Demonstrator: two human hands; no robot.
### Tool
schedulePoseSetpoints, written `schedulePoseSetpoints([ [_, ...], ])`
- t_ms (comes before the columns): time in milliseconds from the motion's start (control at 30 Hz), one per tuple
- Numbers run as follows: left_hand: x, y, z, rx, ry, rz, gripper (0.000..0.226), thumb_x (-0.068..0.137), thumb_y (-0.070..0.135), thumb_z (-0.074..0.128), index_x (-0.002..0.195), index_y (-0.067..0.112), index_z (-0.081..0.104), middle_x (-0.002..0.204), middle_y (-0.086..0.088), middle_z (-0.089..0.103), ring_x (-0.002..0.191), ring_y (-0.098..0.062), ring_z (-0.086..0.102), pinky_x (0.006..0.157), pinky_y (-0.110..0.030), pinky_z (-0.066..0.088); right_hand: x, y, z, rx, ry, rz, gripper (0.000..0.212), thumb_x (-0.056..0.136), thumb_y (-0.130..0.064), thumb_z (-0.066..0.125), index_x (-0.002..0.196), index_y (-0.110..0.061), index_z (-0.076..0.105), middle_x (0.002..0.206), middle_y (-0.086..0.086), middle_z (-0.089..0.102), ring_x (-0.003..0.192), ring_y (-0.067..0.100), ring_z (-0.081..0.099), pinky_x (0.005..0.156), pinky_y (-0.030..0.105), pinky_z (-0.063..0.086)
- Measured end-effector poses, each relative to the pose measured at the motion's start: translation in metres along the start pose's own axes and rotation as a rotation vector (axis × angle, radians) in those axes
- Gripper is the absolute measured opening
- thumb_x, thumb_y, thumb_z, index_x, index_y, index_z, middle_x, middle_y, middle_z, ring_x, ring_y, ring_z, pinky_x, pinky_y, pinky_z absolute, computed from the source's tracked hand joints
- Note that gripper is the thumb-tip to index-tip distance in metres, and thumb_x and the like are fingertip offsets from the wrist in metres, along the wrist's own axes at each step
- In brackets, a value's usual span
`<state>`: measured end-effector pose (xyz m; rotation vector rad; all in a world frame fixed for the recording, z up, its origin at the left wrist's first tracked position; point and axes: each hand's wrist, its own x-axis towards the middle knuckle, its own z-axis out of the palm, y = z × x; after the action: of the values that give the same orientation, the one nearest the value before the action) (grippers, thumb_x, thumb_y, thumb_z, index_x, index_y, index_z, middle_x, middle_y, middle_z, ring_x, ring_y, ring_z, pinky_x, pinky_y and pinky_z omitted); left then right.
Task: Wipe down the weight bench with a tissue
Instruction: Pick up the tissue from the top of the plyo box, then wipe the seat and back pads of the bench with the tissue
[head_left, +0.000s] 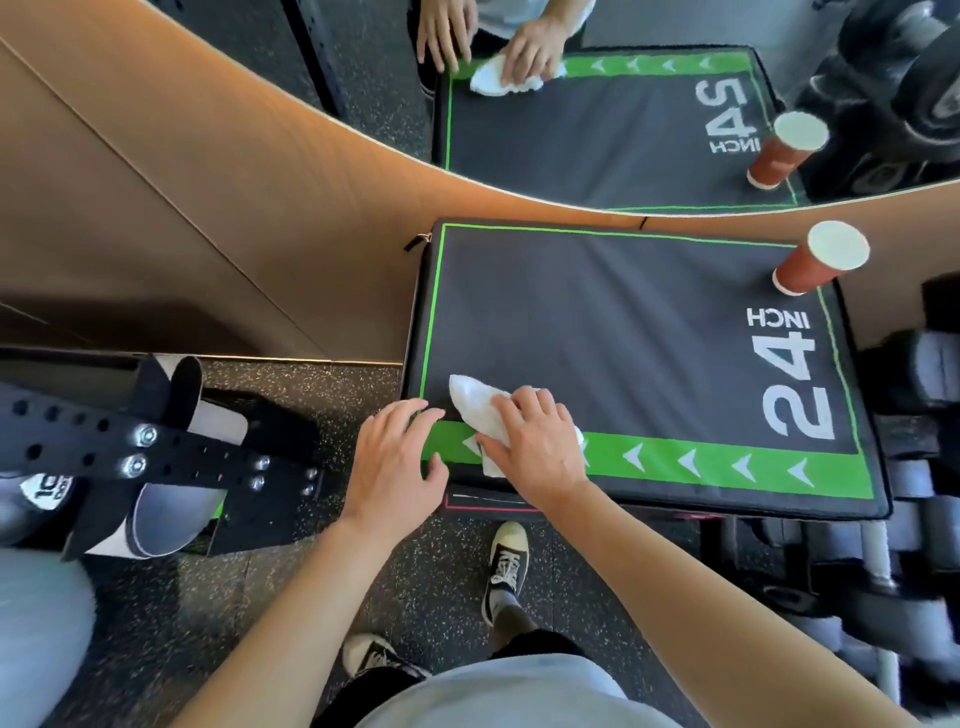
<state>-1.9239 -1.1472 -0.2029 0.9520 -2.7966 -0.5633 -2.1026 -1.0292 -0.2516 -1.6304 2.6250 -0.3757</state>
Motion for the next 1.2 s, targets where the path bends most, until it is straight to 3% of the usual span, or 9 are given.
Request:
schedulePoseSetpoints([
  [133,-0.021,-0.008,-0.017,-0.027,0.04,-0.046,0.05,0.084,0.019,0.068,0.133,0.016,0.062,0.137,0.001,0.055,0.131,-0.022,0.049,0.114,-0.043,0.039,0.002,-0.011,-0.012,-0.015,-0.078,0.0,0.043,0.094,-0.056,0.061,0.108,-0.016,0.062,0.096,0.001,0.057,0.087,0.027,0.054,0.066,0.039,0.048],
  [300,-0.066,-0.034,-0.046,-0.036,0.126,-0.104,0.047,0.086,0.018,0.069,0.133,0.015,0.062,0.136,0.0,0.056,0.13,-0.023,0.05,0.114,-0.044,0.04,-0.001,-0.061,-0.024,-0.064,-0.076,-0.087,0.037,0.096,-0.054,0.06,0.1,-0.017,0.065,0.089,0.0,0.062,0.081,0.028,0.06,0.073,0.04,0.043],
  [400,-0.11,-0.061,-0.065,-0.027,0.171,-0.173,0.048,0.088,0.022,0.067,0.135,0.016,0.061,0.137,0.0,0.056,0.131,-0.023,0.05,0.113,-0.046,0.041,-0.012,-0.117,-0.029,0.023,-0.021,-0.192,0.037,0.093,-0.05,0.067,0.099,-0.013,0.067,0.087,0.003,0.064,0.079,0.031,0.062,0.071,0.041,0.046],
  [633,-0.257,-0.125,-0.102,-0.02,0.305,-0.404,0.048,0.089,0.026,0.064,0.135,0.016,0.059,0.137,-0.002,0.056,0.129,-0.024,0.05,0.111,-0.046,0.043,-0.055,-0.262,-0.036,0.094,-0.034,-0.424,0.035,0.098,-0.051,0.058,0.104,-0.018,0.066,0.095,0.0,0.065,0.089,0.027,0.062,0.08,0.042,0.047],
  [800,-0.361,-0.16,-0.132,0.017,0.375,-0.571,0.048,0.09,0.03,0.059,0.135,0.016,0.059,0.137,-0.002,0.056,0.13,-0.026,0.049,0.111,-0.047,0.041,-0.101,-0.367,-0.033,0.141,-0.054,-0.586,0.034,0.097,-0.051,0.057,0.099,-0.018,0.066,0.092,0.0,0.066,0.084,0.027,0.063,0.074,0.041,0.045],
  [900,-0.419,-0.17,-0.146,0.041,0.417,-0.686,0.05,0.09,0.031,0.062,0.137,0.016,0.057,0.141,-0.002,0.053,0.133,-0.026,0.047,0.113,-0.045,0.039,-0.128,-0.422,-0.028,0.206,-0.062,-0.698,0.031,0.096,-0.047,0.063,0.097,-0.015,0.066,0.09,0.002,0.065,0.083,0.029,0.062,0.072,0.04,0.044],
  [1067,-0.518,-0.176,-0.158,0.05,0.505,-0.916,0.051,0.091,0.031,0.064,0.139,0.015,0.058,0.143,-0.005,0.053,0.134,-0.028,0.047,0.114,-0.05,0.038,-0.176,-0.513,-0.024,0.249,-0.16,-0.908,0.036,0.098,-0.047,0.062,0.101,-0.012,0.067,0.092,0.006,0.065,0.088,0.032,0.061,0.077,0.044,0.046],
  [1200,-0.579,-0.166,-0.159,0.023,0.627,-1.105,0.051,0.089,0.03,0.066,0.139,0.017,0.059,0.142,-0.004,0.053,0.133,-0.029,0.047,0.114,-0.054,0.038,-0.211,-0.572,-0.024,0.268,-0.245,-1.096,0.038,0.1,-0.051,0.056,0.095,-0.015,0.065,0.087,0.003,0.063,0.081,0.028,0.06,0.075,0.044,0.049],
])
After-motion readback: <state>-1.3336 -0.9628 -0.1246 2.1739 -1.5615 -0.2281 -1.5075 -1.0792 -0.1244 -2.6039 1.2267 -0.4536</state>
